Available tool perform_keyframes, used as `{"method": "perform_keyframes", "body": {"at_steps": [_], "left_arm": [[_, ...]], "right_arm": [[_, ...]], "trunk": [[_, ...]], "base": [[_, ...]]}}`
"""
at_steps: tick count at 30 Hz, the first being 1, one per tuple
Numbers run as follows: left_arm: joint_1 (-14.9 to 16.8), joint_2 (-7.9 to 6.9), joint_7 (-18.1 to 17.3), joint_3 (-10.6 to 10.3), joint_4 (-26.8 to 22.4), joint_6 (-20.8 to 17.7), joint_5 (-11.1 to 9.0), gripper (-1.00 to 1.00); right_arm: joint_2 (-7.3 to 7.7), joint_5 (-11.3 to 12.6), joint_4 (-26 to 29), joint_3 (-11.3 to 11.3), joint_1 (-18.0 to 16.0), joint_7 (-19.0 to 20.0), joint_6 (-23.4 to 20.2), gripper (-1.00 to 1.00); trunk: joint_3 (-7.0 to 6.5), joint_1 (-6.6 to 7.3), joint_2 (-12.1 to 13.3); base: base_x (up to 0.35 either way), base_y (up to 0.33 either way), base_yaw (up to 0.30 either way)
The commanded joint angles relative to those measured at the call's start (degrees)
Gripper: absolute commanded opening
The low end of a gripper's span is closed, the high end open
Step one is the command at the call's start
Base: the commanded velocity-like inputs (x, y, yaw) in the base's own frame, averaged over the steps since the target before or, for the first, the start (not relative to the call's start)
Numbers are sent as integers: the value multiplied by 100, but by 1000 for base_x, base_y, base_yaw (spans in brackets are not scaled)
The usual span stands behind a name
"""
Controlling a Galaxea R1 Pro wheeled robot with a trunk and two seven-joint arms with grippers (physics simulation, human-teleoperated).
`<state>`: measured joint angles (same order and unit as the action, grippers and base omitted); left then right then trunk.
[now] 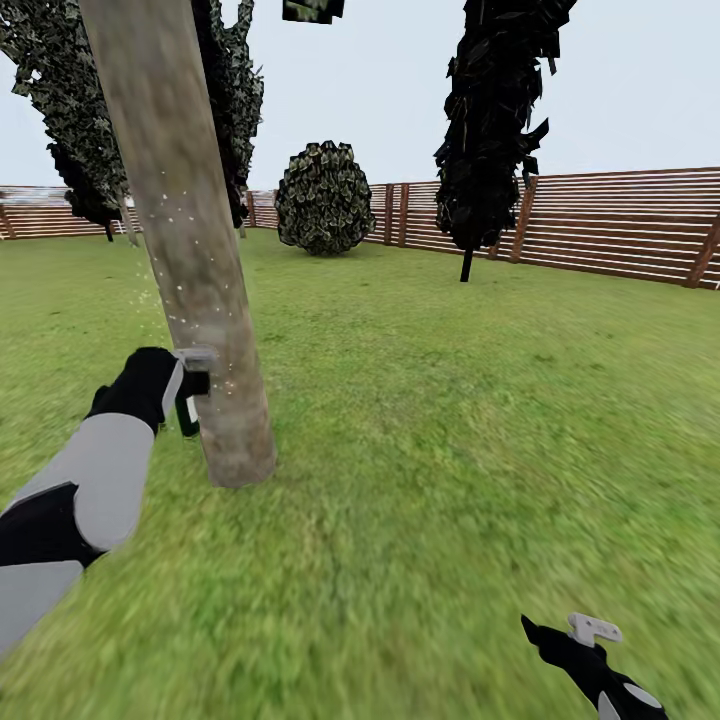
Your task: In the garden, pick up the pesticide atomizer on the floor and spray pesticide onto both trees until each tree trunk is fully covered.
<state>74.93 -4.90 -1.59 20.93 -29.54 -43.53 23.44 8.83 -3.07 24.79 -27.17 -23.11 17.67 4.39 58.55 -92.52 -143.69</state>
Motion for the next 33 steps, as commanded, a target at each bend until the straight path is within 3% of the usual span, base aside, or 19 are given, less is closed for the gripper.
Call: {"method": "perform_keyframes", "body": {"at_steps": [1,9,11,13,15,18,23,30,32,33], "left_arm": [[62,-1,0,0,1,-65,-1,-100],[82,-7,-9,-27,187,-50,-6,-100],[66,-27,-9,-27,646,194,-1,-100],[58,-105,-4,-27,1556,918,5,-100],[57,-142,4,-27,2126,1345,3,-100],[-69,-157,9,-27,2603,1711,9,-100],[-486,-160,9,-27,2665,2128,4,-100],[-538,-168,22,-20,2660,2278,2,-100],[-534,-289,38,-15,2437,2217,2,-100],[-533,-328,42,-13,1929,1967,2,-100]], "right_arm": [[-2,0,0,-1,0,0,0,100],[-2,0,0,1,0,0,0,100],[-2,0,0,1,0,0,0,100],[-3,0,0,1,0,0,0,100],[-4,0,0,1,0,0,0,100],[-4,0,0,1,0,0,0,100],[-4,0,0,1,0,1,0,100],[-4,0,0,1,0,3,0,100],[-4,0,-4,1,0,4,0,100],[-4,0,-7,1,0,3,0,100]], "trunk": [[1,-1,0],[1,-1,0],[1,-1,0],[1,-1,0],[1,-1,0],[1,-1,0],[1,-1,0],[1,-1,0],[1,-1,0],[1,-1,0]], "base": [[0,0,0],[0,0,0],[0,0,0],[0,0,0],[0,0,0],[0,0,0],[0,0,0],[-143,0,0],[-12,0,0],[-4,0,0]]}}
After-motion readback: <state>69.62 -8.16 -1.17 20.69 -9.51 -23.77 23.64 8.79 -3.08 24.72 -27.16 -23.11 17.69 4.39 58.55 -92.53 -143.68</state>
